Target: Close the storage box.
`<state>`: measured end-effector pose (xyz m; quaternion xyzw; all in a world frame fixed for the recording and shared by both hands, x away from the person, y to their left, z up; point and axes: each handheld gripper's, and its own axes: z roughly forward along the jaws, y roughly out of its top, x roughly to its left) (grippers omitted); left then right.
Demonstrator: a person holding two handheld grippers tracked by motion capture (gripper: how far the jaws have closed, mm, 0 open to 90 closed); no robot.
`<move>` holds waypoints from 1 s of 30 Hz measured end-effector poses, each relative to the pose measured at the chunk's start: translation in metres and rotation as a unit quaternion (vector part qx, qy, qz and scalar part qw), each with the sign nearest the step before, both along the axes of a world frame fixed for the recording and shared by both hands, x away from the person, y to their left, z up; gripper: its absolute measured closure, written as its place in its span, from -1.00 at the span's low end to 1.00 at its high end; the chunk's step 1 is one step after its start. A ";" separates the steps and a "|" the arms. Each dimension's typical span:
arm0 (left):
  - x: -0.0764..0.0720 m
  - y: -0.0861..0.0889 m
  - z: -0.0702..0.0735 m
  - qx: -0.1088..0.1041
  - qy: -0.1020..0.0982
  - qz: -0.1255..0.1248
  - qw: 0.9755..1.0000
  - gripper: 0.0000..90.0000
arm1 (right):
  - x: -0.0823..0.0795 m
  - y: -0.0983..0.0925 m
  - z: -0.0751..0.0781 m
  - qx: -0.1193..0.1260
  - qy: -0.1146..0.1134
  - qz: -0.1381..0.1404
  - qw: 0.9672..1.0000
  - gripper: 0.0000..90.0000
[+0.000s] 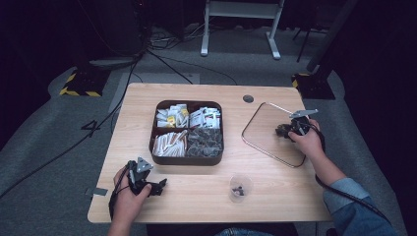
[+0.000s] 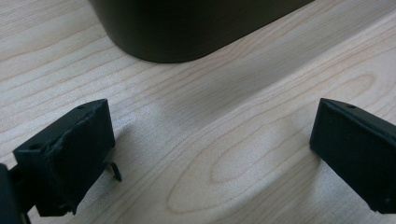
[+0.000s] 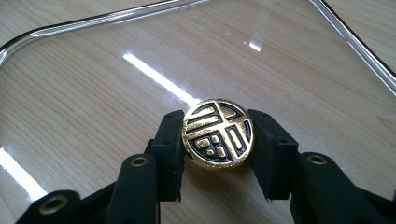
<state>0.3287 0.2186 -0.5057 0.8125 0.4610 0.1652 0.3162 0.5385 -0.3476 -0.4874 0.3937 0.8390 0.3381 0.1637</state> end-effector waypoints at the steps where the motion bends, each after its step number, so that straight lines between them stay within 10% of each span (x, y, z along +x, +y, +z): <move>1: 0.000 0.000 0.000 0.000 0.000 0.000 1.000 -0.99 | 0.000 0.000 0.000 0.001 0.000 0.000 1.000 0.30; 30: 0.000 0.000 0.000 0.000 0.000 0.000 1.000 -0.99 | -0.001 -0.006 0.011 0.040 -0.004 -0.006 0.999 0.31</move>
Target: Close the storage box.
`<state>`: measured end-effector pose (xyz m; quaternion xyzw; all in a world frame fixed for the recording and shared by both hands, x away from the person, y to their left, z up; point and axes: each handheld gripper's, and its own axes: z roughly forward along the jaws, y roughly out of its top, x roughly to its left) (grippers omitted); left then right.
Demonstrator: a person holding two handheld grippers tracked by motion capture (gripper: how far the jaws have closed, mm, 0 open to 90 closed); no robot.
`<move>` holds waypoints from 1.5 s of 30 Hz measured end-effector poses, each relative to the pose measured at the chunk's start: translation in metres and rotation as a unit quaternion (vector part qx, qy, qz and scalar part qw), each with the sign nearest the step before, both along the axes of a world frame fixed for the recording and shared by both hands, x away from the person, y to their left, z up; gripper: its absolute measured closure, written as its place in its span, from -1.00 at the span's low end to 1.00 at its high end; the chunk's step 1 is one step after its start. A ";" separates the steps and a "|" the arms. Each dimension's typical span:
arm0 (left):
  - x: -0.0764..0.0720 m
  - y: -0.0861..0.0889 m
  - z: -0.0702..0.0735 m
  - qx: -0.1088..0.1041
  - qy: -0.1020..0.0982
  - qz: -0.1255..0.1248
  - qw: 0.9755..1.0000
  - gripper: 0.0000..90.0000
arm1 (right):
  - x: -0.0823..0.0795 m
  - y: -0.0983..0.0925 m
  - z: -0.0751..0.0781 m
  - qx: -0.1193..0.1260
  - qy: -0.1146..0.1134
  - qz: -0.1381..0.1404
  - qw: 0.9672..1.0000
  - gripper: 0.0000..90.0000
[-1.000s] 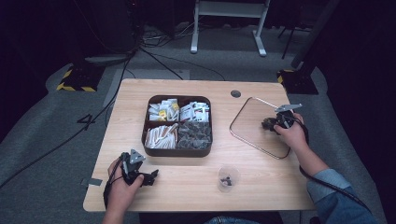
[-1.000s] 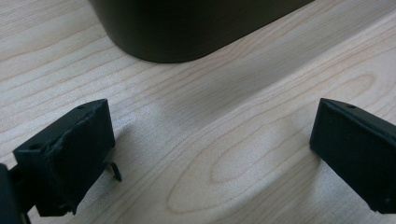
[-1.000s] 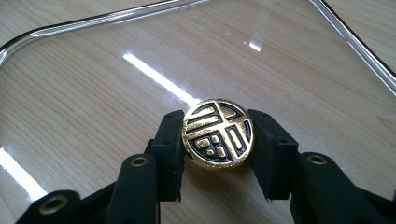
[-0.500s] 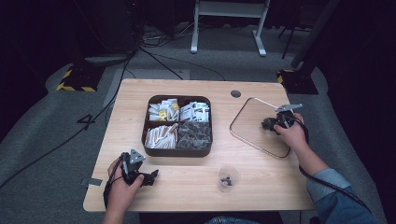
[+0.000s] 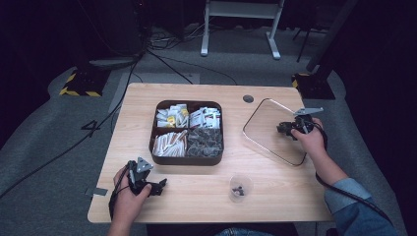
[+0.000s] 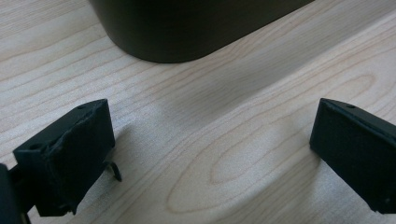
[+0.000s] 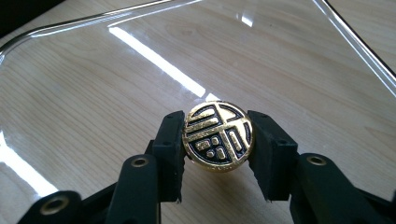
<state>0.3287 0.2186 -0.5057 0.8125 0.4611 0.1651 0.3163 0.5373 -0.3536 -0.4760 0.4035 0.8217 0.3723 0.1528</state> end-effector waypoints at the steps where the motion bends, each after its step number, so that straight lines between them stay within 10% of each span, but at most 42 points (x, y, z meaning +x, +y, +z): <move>1: 0.000 0.000 0.000 0.000 0.000 0.000 1.000 -0.99 | 0.000 0.000 0.002 0.001 -0.001 -0.001 1.000 0.31; 32: 0.000 0.000 0.000 0.000 0.000 0.000 1.000 -0.99 | -0.020 0.021 0.080 0.024 -0.058 0.058 0.996 0.31; 45: 0.000 0.000 0.000 0.000 0.000 0.000 1.000 -0.99 | -0.023 0.070 0.108 0.028 -0.068 0.120 0.990 0.31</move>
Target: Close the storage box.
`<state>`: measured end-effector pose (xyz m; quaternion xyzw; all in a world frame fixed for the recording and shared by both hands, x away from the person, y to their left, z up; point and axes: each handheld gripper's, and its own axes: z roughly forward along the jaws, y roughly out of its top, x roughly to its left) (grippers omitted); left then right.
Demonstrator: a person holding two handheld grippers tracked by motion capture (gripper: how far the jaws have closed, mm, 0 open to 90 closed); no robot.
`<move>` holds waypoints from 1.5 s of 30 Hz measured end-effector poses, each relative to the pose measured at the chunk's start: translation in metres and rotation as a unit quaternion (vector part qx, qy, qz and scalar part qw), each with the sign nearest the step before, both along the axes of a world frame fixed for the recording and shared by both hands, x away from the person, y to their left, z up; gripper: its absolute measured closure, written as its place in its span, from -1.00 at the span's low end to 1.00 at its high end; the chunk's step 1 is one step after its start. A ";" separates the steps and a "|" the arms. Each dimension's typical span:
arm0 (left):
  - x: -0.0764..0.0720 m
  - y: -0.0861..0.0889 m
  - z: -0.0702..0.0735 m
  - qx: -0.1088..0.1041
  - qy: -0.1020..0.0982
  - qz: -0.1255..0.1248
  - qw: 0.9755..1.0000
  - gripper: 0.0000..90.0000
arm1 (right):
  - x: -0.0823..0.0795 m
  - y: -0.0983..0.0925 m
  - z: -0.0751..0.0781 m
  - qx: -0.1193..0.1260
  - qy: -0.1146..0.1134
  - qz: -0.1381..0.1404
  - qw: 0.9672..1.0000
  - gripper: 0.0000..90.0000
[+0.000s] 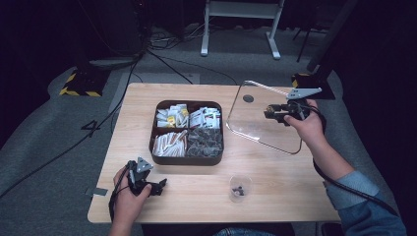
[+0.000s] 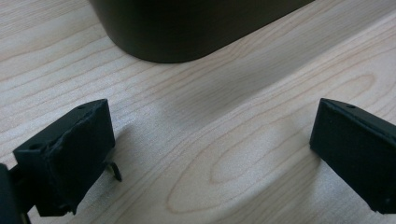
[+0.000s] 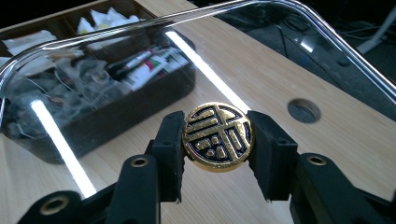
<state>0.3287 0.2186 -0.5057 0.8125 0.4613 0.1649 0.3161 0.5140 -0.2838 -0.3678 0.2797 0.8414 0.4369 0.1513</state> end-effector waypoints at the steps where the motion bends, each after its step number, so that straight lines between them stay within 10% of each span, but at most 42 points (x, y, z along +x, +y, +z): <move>1: 0.000 0.000 0.000 0.000 0.000 0.000 1.000 -0.99 | 0.000 0.005 0.002 0.000 -0.001 0.006 1.000 0.31; 19: 0.000 -0.001 0.000 -0.003 0.003 0.001 1.000 -1.00 | 0.000 0.089 0.026 -0.013 0.003 0.060 0.998 0.31; 45: 0.001 -0.001 0.000 -0.001 0.002 0.001 1.000 -1.00 | 0.014 0.170 0.014 -0.003 0.018 0.092 0.996 0.31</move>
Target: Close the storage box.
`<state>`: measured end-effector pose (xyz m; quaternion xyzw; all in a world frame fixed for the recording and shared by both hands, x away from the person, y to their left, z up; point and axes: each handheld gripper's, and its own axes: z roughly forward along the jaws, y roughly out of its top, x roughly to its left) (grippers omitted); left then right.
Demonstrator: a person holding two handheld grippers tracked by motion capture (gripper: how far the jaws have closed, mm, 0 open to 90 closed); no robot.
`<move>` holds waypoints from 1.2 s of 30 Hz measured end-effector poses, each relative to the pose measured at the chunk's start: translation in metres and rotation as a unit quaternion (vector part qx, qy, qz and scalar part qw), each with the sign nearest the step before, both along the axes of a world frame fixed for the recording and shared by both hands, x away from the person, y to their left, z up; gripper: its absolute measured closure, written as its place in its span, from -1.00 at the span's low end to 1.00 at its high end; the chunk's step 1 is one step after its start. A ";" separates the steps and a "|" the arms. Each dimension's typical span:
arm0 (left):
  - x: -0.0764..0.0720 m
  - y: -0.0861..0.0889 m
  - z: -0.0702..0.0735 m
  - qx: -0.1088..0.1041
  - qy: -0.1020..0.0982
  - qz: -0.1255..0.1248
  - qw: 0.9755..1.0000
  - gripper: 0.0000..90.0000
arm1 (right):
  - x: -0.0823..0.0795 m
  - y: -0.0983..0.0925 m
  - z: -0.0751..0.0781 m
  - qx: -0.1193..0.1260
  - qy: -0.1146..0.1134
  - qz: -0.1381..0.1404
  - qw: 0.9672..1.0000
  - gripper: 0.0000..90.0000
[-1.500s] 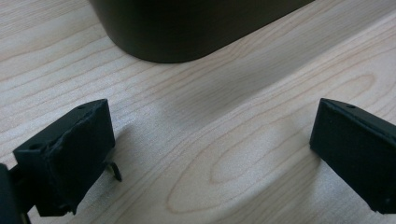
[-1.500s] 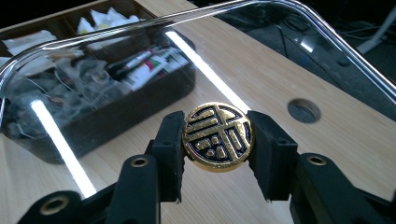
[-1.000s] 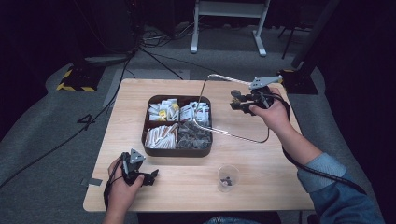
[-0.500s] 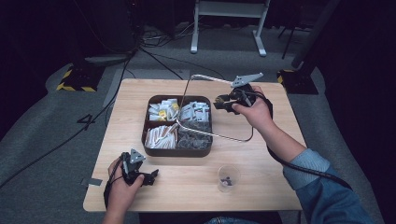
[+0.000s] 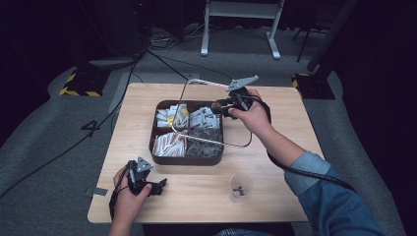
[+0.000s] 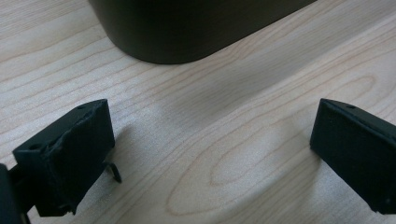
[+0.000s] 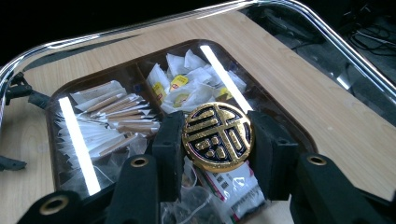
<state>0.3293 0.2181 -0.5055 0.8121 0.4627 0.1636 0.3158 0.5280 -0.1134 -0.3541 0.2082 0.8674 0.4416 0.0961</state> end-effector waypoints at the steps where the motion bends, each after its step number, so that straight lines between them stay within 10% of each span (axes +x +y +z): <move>1: 0.000 0.000 0.000 0.000 0.000 0.000 1.000 -1.00 | 0.001 0.003 -0.001 -0.002 0.001 0.002 1.000 0.31; 36: 0.000 -0.001 0.000 -0.002 0.000 0.002 1.000 -1.00 | 0.014 0.087 -0.061 -0.037 0.010 0.061 0.997 0.31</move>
